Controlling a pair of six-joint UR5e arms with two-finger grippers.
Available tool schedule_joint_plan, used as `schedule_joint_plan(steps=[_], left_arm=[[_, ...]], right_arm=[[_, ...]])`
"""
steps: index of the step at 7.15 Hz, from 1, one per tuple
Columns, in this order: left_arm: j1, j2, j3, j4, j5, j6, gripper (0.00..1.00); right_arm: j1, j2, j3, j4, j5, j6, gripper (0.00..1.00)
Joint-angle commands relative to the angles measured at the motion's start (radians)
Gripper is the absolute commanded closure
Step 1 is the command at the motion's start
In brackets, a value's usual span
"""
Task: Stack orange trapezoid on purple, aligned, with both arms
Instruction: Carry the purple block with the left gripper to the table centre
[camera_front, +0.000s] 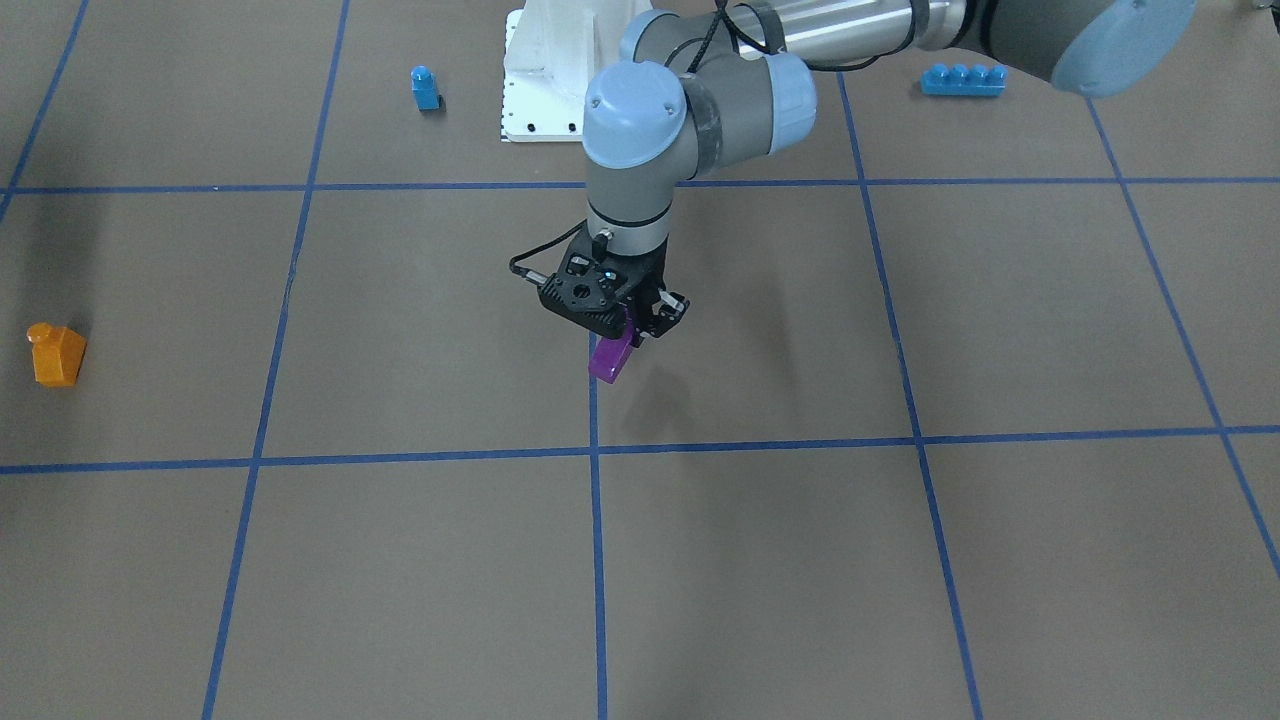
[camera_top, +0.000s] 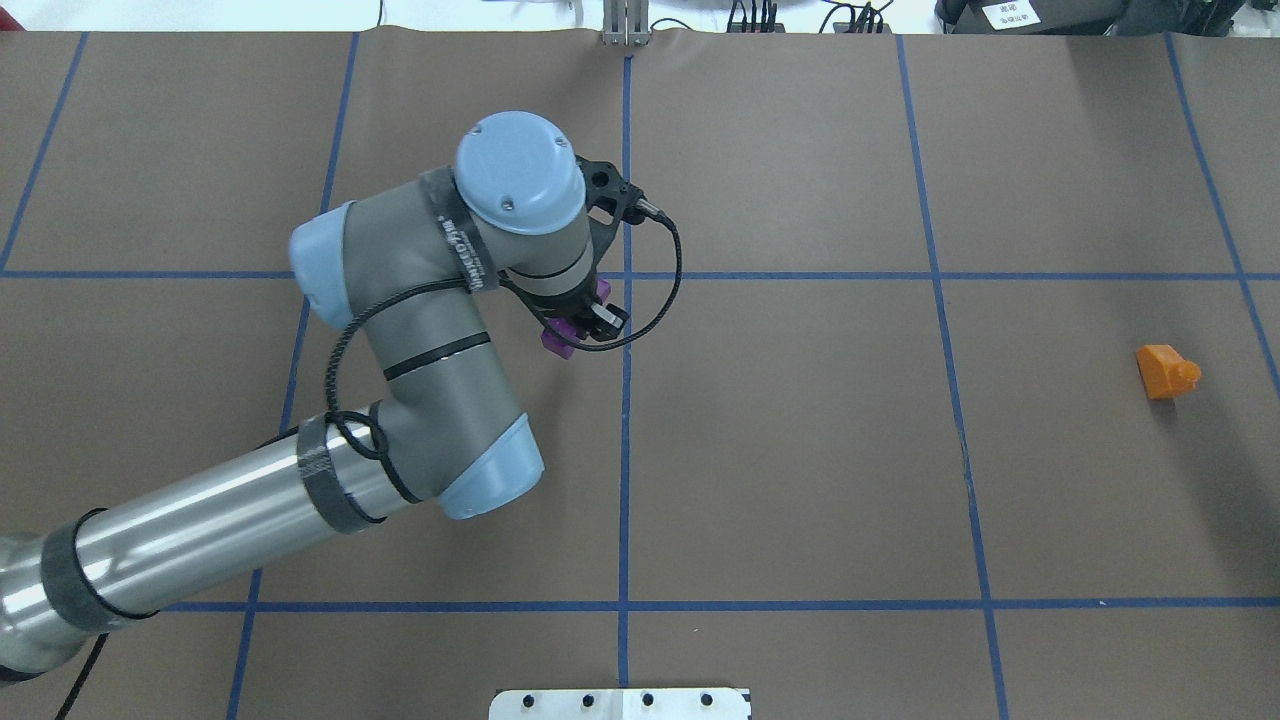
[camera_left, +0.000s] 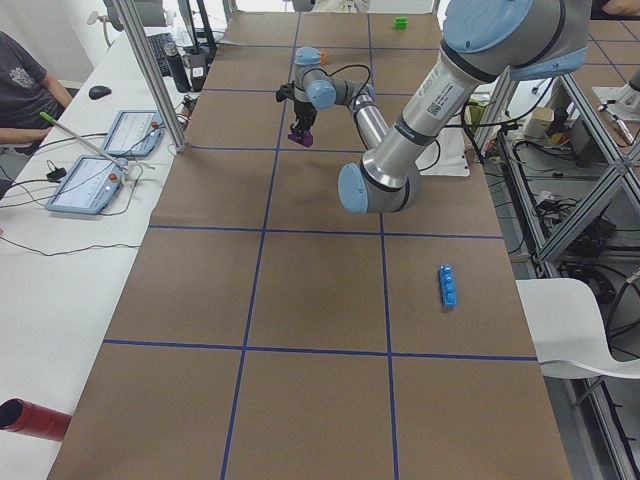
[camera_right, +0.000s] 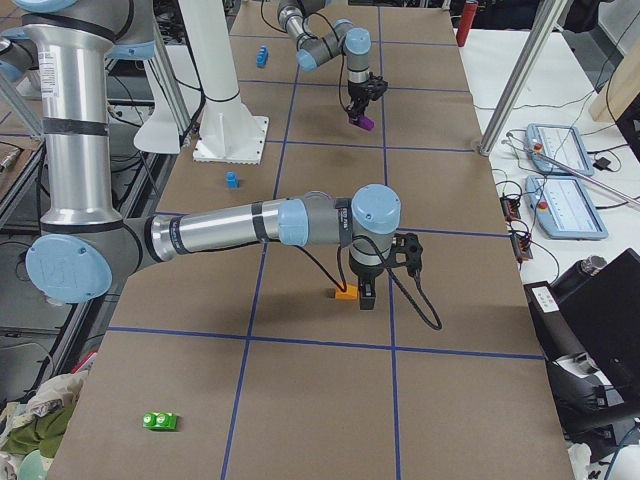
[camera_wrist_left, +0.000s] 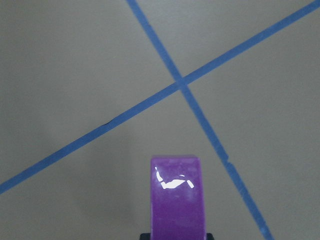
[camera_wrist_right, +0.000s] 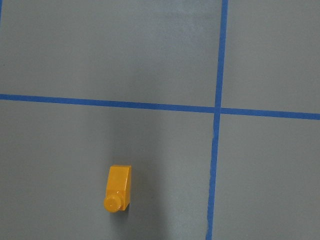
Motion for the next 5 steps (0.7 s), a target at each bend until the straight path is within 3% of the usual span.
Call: schedule_joint_plan(steps=[1,4,5], left_arm=[[0.013,-0.036,0.132,-0.104,0.005,0.000,1.00],[0.028,-0.038,0.182,-0.139,0.005,0.005,0.98],[0.030,-0.046,0.189,-0.145,0.005,0.004,0.65]], right_arm=[[-0.001,0.002,0.000,-0.001,0.001,0.020,0.00],[-0.001,0.002,0.001,0.001,0.013,0.023,0.00],[-0.001,0.002,0.001,-0.001,0.014,0.023,0.00]])
